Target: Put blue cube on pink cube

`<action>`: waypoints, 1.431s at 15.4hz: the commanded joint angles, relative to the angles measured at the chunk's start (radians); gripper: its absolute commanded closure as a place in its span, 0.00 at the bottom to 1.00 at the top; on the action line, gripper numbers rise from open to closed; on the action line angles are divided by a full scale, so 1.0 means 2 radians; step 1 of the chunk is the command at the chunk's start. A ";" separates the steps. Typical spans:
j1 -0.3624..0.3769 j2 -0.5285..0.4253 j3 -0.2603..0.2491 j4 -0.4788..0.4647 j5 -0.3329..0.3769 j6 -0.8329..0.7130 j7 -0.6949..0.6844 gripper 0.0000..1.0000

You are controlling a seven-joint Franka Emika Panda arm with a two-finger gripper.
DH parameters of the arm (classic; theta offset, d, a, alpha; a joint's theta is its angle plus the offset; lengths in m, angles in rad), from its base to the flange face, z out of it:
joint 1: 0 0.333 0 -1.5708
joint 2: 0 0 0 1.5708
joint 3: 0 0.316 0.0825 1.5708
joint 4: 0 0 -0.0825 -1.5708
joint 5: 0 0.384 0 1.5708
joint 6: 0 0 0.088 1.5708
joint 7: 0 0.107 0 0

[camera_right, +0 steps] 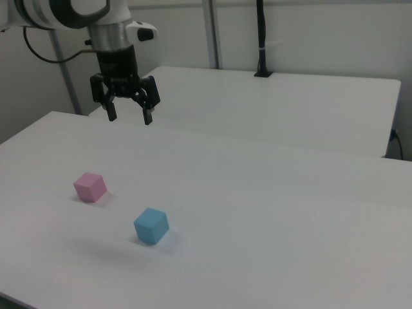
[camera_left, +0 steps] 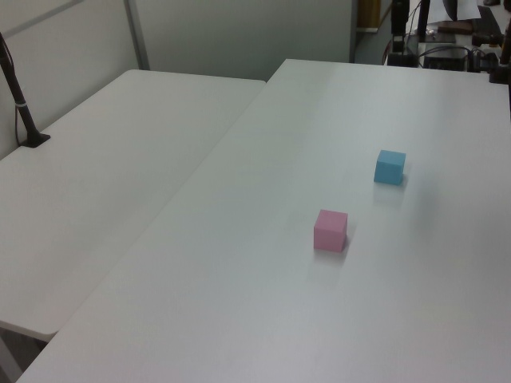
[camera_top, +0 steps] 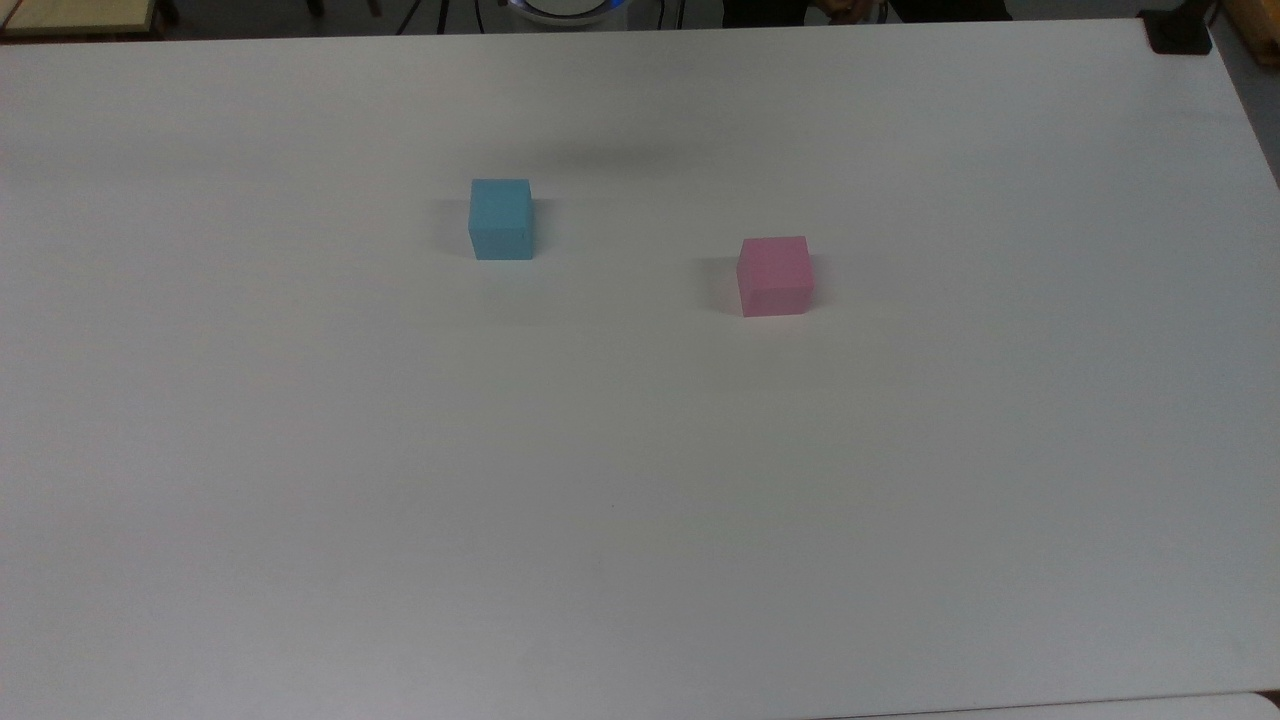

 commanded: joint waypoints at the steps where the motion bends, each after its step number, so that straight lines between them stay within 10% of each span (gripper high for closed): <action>1: -0.002 -0.010 0.001 -0.006 0.008 -0.002 0.000 0.00; 22: -0.010 -0.076 -0.002 -0.106 0.006 0.024 -0.024 0.00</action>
